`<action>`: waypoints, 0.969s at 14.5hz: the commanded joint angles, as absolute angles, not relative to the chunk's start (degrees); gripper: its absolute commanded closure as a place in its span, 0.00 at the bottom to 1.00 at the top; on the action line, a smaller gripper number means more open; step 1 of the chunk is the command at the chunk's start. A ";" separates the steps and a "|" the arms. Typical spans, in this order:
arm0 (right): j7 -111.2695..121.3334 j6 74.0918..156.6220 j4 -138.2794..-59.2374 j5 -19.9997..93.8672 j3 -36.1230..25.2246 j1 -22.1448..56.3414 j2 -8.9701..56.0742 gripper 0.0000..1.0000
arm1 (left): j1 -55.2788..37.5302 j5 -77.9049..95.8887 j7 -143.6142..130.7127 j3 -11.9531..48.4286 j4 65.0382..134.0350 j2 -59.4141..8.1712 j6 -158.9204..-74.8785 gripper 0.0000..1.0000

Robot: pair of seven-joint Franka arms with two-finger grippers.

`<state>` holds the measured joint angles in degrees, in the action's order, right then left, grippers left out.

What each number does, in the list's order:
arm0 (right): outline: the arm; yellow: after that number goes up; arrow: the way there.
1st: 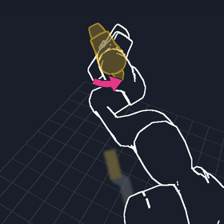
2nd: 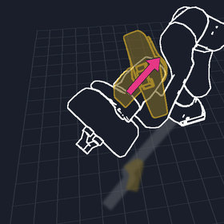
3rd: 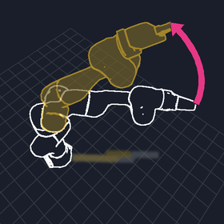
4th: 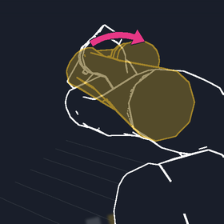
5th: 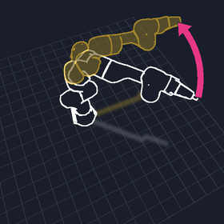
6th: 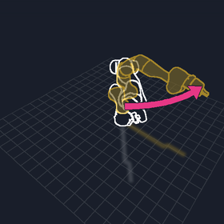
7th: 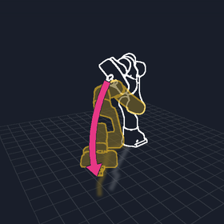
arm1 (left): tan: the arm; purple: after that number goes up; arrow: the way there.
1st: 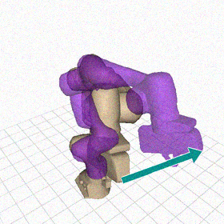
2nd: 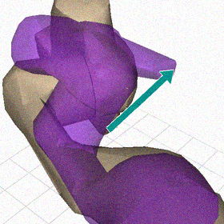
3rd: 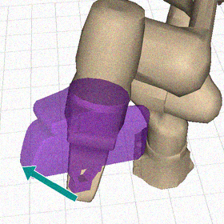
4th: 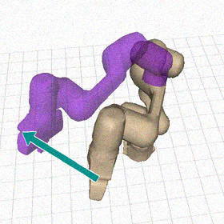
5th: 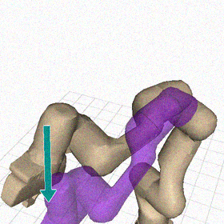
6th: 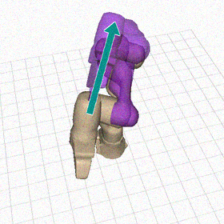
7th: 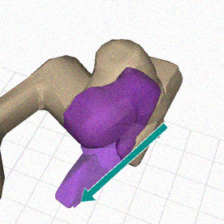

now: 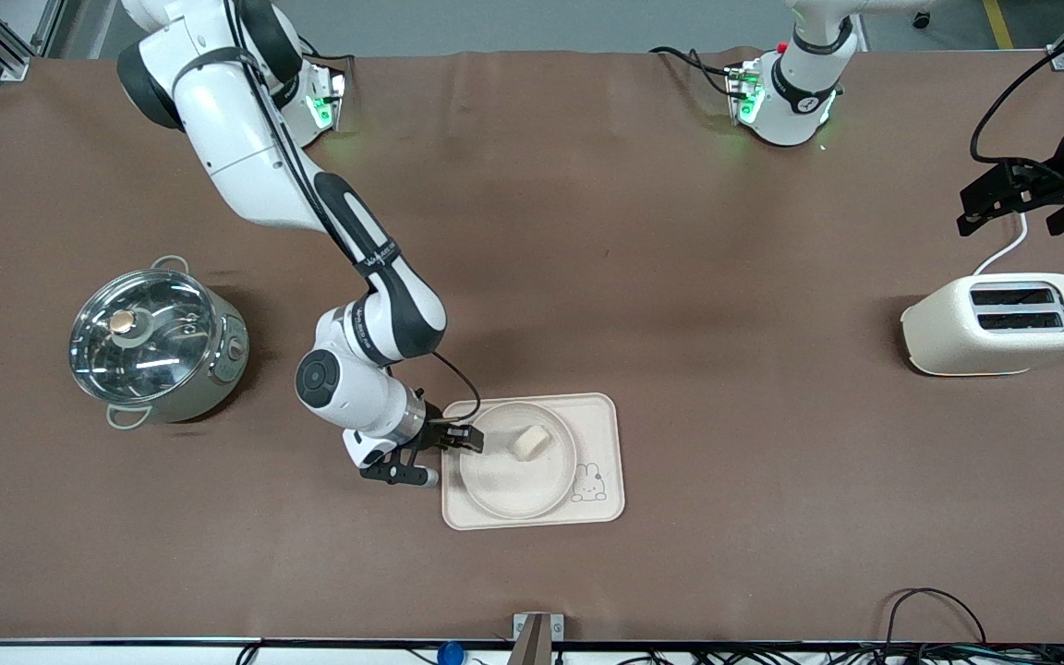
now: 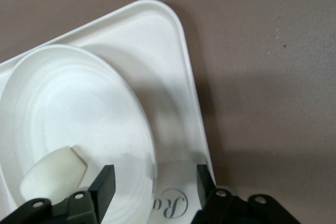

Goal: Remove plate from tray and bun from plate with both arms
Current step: 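Lower the right gripper and grasp the white plate's rim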

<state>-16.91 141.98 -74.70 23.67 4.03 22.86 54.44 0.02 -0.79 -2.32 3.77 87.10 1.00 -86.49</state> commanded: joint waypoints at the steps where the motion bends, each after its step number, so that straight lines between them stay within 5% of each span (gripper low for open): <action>1: -14.69 141.24 -73.21 24.61 3.95 22.59 54.84 0.74 | 0.09 -1.67 -1.14 3.87 86.13 0.70 -85.52 0.00; 3: -14.50 141.59 -73.21 24.70 3.96 22.67 54.84 0.99 | 0.00 -1.67 -1.40 3.87 86.13 0.27 -85.52 0.00; 10: -13.98 141.60 -74.35 26.10 4.13 22.41 52.48 1.00 | -0.09 -1.76 -1.49 3.95 86.22 0.44 -85.08 0.00; 14: -12.04 141.24 -89.96 26.10 6.15 22.41 40.11 1.00 | -0.09 -1.76 -1.32 3.96 86.31 0.35 -85.08 0.00</action>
